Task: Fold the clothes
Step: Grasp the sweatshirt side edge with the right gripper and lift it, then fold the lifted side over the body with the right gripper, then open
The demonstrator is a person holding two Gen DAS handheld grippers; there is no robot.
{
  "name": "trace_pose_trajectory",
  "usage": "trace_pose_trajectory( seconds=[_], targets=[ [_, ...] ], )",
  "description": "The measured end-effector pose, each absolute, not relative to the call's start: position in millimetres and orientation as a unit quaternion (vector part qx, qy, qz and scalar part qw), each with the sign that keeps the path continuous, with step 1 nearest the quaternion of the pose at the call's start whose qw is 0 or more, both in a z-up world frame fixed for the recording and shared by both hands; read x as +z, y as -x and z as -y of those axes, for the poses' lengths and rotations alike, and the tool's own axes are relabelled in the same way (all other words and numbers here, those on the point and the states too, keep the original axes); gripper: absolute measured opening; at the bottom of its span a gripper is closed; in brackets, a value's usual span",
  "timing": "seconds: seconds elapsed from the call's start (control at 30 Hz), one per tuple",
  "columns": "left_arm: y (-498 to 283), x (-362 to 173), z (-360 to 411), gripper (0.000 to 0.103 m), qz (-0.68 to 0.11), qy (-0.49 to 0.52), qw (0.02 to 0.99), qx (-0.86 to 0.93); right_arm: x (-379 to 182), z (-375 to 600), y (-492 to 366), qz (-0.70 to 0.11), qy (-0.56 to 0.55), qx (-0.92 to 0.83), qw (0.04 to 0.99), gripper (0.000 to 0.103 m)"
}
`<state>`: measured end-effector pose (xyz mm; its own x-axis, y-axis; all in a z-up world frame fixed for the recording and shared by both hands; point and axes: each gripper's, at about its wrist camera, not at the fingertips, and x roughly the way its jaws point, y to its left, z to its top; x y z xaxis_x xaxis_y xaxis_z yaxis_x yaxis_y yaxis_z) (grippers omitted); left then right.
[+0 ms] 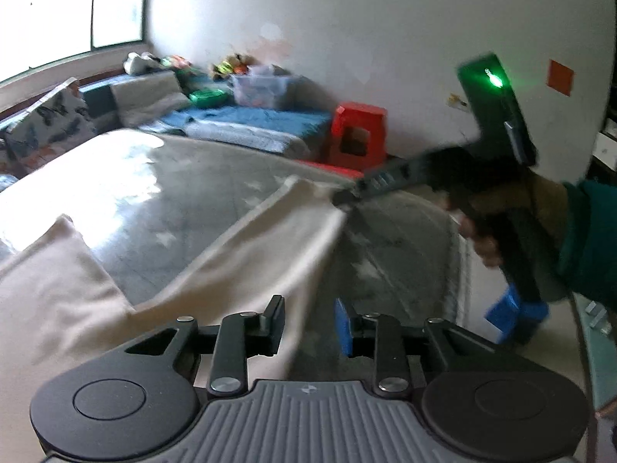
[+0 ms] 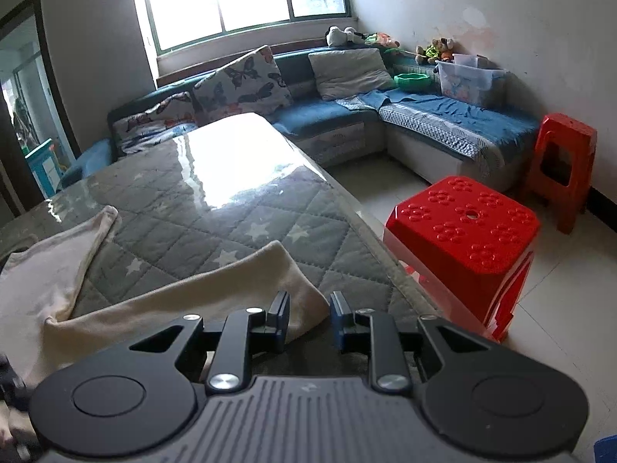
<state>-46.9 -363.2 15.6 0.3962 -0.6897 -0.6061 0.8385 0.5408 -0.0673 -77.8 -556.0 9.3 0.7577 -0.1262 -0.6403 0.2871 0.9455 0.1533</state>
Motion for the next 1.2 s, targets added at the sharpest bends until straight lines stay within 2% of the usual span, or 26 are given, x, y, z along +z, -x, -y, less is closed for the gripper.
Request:
trace_pose_trajectory(
  seconds=[0.13, 0.23, 0.37, 0.47, 0.53, 0.6, 0.9, 1.2],
  targets=[
    [38, 9, 374, 0.034, -0.319, -0.115, 0.823, -0.457, 11, 558, 78, -0.325, -0.130, -0.111, 0.930, 0.024],
    [45, 7, 376, 0.047, -0.317, -0.112, 0.818, -0.468, 13, 556, 78, -0.322, -0.129, -0.107, 0.932, 0.031],
    [61, 10, 375, 0.048, -0.311, -0.126, 0.808, -0.485, 11, 555, 76, -0.329, -0.127, -0.107, 0.930, 0.035],
    [66, 16, 363, 0.048, -0.312, -0.124, 0.808, -0.484, 6, 552, 73, -0.334, -0.125, -0.106, 0.928, 0.030],
    [67, 24, 349, 0.048, -0.308, -0.120, 0.816, -0.475, 5, 550, 73, -0.333, -0.120, -0.106, 0.929, 0.014],
    [65, 32, 331, 0.050, -0.300, -0.115, 0.830, -0.455, 5, 553, 74, -0.329, -0.132, -0.108, 0.929, 0.008],
    [40, 38, 249, 0.050, -0.319, -0.095, 0.883, -0.331, 42, 547, 92, -0.283, -0.149, -0.083, 0.944, 0.007],
    [45, 20, 243, 0.050, -0.340, -0.085, 0.879, -0.323, 115, 488, 97, -0.244, -0.119, 0.021, 0.962, 0.007]
  ],
)
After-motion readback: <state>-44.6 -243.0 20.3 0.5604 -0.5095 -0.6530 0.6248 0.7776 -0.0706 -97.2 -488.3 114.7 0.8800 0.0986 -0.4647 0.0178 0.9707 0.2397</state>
